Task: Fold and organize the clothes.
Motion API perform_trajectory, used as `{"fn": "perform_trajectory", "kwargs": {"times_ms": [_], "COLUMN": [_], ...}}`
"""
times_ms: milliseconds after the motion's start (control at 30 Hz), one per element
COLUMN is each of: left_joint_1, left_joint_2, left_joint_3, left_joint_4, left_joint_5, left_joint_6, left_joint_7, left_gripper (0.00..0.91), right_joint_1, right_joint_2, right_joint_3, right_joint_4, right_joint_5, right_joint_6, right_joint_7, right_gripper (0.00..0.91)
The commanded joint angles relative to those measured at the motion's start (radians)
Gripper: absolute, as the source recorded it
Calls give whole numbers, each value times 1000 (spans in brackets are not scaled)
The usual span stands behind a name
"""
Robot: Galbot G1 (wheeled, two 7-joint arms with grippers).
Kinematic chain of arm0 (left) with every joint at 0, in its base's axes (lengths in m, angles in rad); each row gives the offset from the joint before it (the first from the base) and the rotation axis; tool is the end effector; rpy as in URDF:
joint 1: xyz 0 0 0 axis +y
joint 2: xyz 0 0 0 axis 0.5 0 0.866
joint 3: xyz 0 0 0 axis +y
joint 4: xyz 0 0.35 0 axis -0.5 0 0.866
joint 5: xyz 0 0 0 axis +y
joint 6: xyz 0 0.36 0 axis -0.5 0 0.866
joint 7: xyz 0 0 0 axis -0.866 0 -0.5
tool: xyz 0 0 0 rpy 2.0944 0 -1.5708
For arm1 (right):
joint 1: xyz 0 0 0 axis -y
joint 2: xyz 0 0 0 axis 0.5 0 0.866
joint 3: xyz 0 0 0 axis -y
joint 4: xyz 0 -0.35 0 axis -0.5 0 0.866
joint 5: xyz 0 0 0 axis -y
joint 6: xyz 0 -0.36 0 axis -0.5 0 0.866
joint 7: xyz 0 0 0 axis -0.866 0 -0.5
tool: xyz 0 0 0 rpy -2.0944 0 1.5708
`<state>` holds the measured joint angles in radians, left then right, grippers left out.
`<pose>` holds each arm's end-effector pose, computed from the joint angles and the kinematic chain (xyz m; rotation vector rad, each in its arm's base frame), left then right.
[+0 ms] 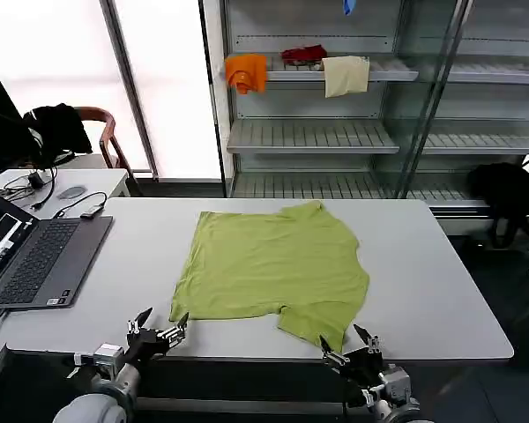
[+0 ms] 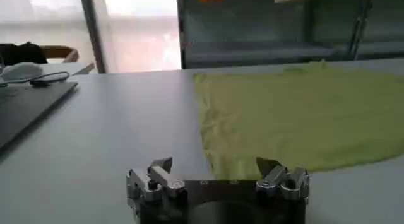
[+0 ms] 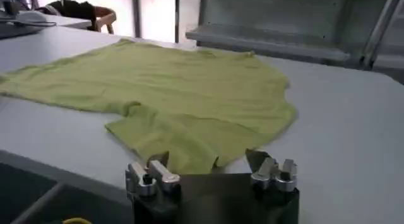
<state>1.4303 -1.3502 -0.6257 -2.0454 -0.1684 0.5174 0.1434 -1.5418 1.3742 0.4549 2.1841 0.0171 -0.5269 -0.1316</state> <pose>0.2305 0.0724 -0.2803 -0.1789 -2.7154 -0.0617 0.1901 -0.0081 -0.2661 0.3541 -2.6892 0.1735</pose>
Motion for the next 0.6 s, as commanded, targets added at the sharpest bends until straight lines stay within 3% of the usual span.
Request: {"fn": "perform_trajectory", "kwargs": {"times_ms": [33, 67, 100, 133, 167, 200, 600], "left_joint_1": [-3, -3, -3, -2, -2, 0, 10], "left_joint_2": [-9, -10, -10, -11, -11, -11, -8], "left_joint_3": [27, 27, 28, 29, 29, 29, 28], "left_joint_4": [26, 26, 26, 26, 26, 26, 24], "left_joint_5": [26, 28, 30, 32, 34, 38, 43], "left_joint_6": [-12, -13, -15, -15, -15, -16, -16], "left_joint_7": [-2, -2, -2, -1, -1, 0, 22], "left_gripper": [514, 423, 383, 222, 60, 20, 10], "right_joint_1": [9, 13, 20, 24, 25, 25, 21], "right_joint_2": [11, 14, 18, 20, 21, 21, 16], "right_joint_3": [-2, -4, -8, -11, -12, -16, -13], "right_joint_4": [-37, -42, -51, -58, -61, -64, -45], "right_joint_5": [-3, -3, -4, -6, -7, -7, -6], "right_joint_6": [6, 7, 8, 9, 11, 15, 24], "right_joint_7": [0, 0, 4, 4, 3, 3, -3], "right_gripper": [322, 131, 81, 0, 0, 0, 0]}}
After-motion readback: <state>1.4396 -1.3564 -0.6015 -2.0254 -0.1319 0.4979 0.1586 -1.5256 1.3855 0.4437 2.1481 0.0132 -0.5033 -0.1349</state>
